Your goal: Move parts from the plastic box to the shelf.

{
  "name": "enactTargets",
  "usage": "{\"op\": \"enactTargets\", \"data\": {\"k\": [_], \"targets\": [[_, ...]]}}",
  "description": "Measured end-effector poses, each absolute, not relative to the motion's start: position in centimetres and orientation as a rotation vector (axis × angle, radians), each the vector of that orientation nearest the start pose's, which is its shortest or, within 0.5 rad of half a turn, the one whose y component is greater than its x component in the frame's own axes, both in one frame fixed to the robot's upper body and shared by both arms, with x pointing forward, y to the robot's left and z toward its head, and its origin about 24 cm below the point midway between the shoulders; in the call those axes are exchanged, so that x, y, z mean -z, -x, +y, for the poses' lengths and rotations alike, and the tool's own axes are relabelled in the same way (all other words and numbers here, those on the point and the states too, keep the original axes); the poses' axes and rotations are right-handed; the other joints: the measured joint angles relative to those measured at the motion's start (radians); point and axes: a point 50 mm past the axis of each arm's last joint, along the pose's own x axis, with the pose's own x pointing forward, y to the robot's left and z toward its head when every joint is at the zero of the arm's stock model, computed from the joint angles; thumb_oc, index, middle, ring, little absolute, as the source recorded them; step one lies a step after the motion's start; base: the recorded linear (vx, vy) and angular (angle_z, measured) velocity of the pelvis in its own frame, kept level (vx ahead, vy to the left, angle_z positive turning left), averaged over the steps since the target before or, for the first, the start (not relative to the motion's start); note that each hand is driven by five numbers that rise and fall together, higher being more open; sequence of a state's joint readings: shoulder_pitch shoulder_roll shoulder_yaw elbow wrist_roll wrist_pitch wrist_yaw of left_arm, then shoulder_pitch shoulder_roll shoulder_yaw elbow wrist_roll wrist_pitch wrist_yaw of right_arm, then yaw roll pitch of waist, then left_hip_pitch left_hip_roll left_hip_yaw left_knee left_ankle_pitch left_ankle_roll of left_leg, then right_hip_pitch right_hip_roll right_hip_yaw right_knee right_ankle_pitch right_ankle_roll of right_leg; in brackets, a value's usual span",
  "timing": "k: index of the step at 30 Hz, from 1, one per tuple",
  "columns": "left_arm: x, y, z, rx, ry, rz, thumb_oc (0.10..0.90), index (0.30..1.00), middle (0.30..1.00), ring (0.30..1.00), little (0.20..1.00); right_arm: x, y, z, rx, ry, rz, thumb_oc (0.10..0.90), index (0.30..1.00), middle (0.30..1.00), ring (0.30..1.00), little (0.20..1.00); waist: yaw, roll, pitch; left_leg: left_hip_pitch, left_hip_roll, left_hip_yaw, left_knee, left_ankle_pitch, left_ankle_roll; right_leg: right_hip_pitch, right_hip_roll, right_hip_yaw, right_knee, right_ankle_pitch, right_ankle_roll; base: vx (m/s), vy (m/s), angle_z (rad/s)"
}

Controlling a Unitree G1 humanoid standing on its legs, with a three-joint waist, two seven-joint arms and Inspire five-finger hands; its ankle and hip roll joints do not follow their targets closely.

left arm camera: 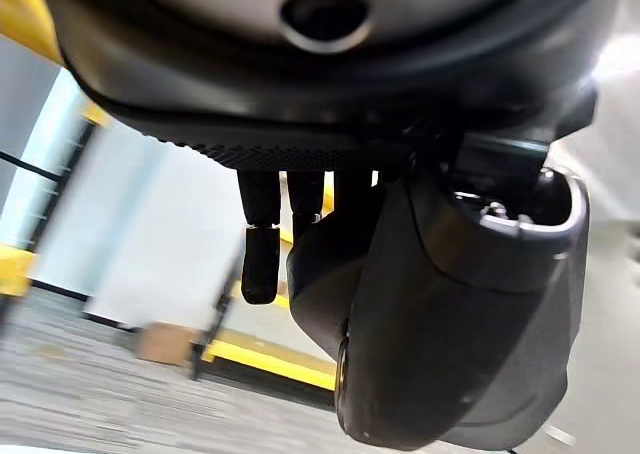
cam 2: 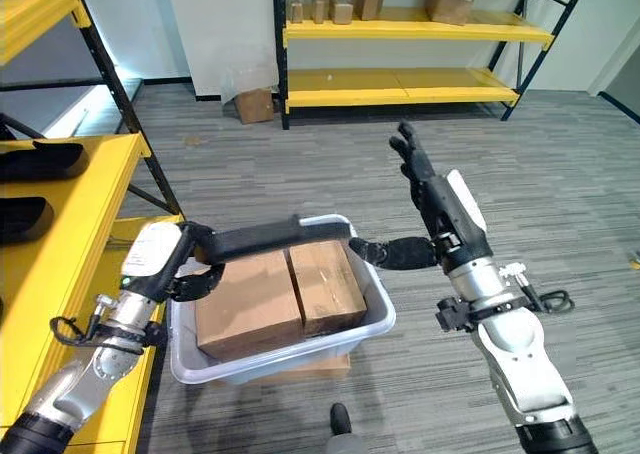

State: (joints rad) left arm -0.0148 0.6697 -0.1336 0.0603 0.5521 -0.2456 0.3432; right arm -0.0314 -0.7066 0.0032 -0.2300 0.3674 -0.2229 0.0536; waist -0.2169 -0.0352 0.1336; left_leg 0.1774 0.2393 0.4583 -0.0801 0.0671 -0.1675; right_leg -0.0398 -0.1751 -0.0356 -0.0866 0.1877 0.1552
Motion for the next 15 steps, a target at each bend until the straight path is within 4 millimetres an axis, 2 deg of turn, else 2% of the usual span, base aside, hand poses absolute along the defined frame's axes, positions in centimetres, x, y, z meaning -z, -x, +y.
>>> {"op": "enactTargets", "data": {"k": [3, 7, 14, 15], "targets": [[-7.5, -23.6, 25.5, -0.115, -1.107, -0.257, 0.400, 0.300, 0.300, 0.300, 0.300, -15.3, -24.2, -23.2, -0.184, 0.319, -0.420, 0.900, 1.000, 1.000, 1.000, 1.000, 0.003, 0.020, -0.002, 0.000, 0.017, -0.024, 0.000, 0.001, 0.000, 0.016, 0.009, -0.022, 0.000, -0.007, -0.011, -0.05, -0.220, 0.17], [-6.8, -22.0, 27.3, -0.203, -1.097, -0.178, 0.400, 0.300, 0.300, 0.300, 0.300, -15.2, -24.2, -23.1, -0.182, 0.303, -0.417, 0.900, 1.000, 1.000, 1.000, 1.000, 0.041, 0.041, -0.004, -0.003, 0.050, -0.034, 0.005, 0.008, -0.002, 0.016, 0.036, -0.039, 0.016, -0.020, -0.027, -0.04, -0.182, 0.08], [-6.4, -21.0, 28.5, -0.262, -1.111, -0.124, 0.400, 0.300, 0.300, 0.300, 0.300, -14.9, -24.2, -23.1, -0.178, 0.294, -0.404, 0.900, 1.000, 1.000, 1.000, 1.000, 0.109, 0.078, 0.000, -0.046, 0.113, -0.111, 0.042, 0.027, -0.003, 0.021, 0.087, -0.100, 0.054, -0.053, -0.061, -0.08, -0.171, 0.24], [-6.5, -21.0, 28.4, -0.263, -1.109, -0.128, 0.400, 0.300, 0.300, 0.300, 0.300, -14.8, -24.1, -23.1, -0.175, 0.292, -0.404, 0.900, 1.000, 1.000, 1.000, 1.000, 0.112, 0.084, 0.003, -0.072, 0.123, -0.147, 0.055, 0.038, -0.001, 0.023, 0.090, -0.128, 0.058, -0.059, -0.067, -0.18, -0.139, 0.83]]}}
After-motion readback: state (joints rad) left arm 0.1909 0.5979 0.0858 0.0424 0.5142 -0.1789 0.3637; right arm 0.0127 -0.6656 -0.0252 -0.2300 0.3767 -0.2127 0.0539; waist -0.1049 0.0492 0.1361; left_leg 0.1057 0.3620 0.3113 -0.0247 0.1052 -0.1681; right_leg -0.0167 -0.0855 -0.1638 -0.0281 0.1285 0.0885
